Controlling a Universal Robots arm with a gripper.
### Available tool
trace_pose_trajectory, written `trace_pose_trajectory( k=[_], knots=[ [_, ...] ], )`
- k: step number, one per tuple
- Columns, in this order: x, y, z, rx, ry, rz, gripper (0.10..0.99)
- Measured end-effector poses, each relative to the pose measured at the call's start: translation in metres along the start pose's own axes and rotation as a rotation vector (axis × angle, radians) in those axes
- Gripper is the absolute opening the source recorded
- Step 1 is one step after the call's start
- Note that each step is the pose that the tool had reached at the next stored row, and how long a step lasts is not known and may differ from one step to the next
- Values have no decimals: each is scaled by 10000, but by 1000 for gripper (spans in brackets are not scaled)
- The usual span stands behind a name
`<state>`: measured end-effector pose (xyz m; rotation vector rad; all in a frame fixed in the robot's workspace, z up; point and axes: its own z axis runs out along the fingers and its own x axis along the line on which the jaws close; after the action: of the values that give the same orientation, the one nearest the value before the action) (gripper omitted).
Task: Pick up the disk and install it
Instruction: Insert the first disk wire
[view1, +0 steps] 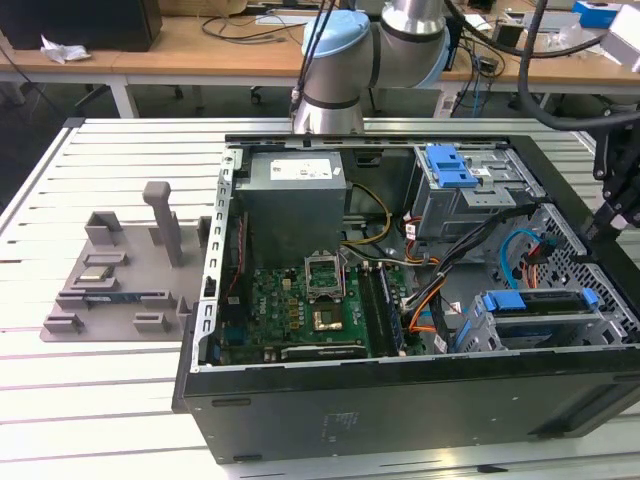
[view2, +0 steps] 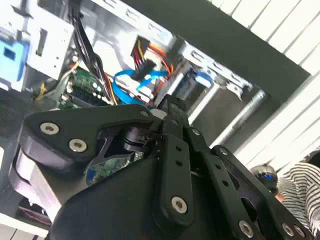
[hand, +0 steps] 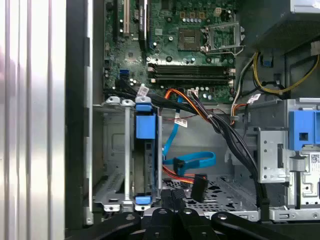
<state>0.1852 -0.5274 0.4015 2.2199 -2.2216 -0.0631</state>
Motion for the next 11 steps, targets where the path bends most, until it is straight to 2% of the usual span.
trace_pose_trajectory(
  k=[1,3,5,7,11],
  knots=[
    [-150,-67,94,-3,3,0,106],
    [-206,-71,141,-3,2,1,106],
    [-284,-73,219,-3,3,2,106],
    [-297,-74,259,-3,1,2,106],
    [-297,-75,268,-3,4,1,106]
  ],
)
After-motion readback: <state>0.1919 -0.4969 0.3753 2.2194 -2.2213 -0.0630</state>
